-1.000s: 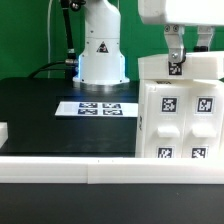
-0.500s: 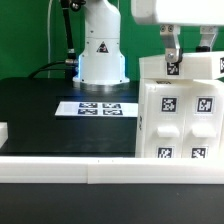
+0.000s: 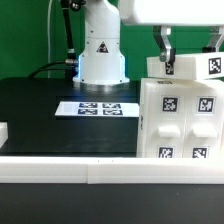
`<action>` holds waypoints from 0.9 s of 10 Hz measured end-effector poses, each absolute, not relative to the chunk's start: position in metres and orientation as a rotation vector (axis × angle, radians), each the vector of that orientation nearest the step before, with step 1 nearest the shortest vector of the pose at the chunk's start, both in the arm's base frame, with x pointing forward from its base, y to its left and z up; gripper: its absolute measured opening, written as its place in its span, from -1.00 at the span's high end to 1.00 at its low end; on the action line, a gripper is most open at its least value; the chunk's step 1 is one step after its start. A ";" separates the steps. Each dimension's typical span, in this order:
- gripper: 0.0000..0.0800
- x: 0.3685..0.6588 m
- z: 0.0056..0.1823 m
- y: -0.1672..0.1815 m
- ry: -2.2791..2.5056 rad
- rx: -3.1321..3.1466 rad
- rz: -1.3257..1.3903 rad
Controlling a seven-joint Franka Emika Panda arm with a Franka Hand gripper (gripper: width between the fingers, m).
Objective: Assemble cabinet
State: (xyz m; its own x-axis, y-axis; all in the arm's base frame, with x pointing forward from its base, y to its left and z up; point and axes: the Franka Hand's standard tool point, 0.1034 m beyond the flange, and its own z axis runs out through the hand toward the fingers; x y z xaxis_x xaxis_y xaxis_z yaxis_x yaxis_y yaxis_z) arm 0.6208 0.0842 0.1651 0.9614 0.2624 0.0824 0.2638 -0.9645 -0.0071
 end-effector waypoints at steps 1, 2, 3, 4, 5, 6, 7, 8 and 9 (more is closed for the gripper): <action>-0.41 0.621 0.165 0.084 -0.296 -3.104 -0.125; -0.41 0.621 0.164 0.083 -0.146 -3.106 -0.126; -0.41 0.621 0.164 0.082 0.116 -3.097 -0.130; -0.41 0.621 0.164 0.082 0.225 -3.088 -0.129; -0.41 0.621 0.164 0.082 0.409 -3.064 -0.125; -0.41 0.621 0.164 0.081 0.554 -3.038 -0.121; -0.41 0.621 0.163 0.081 0.672 -3.012 -0.117; -0.41 0.620 0.163 0.080 0.826 -2.970 -0.111; -0.41 0.620 0.163 0.079 0.906 -2.945 -0.109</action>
Offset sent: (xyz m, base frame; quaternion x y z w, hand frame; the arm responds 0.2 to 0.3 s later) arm -0.0041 -0.0023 -0.0029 -0.0225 0.0030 0.1904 0.9814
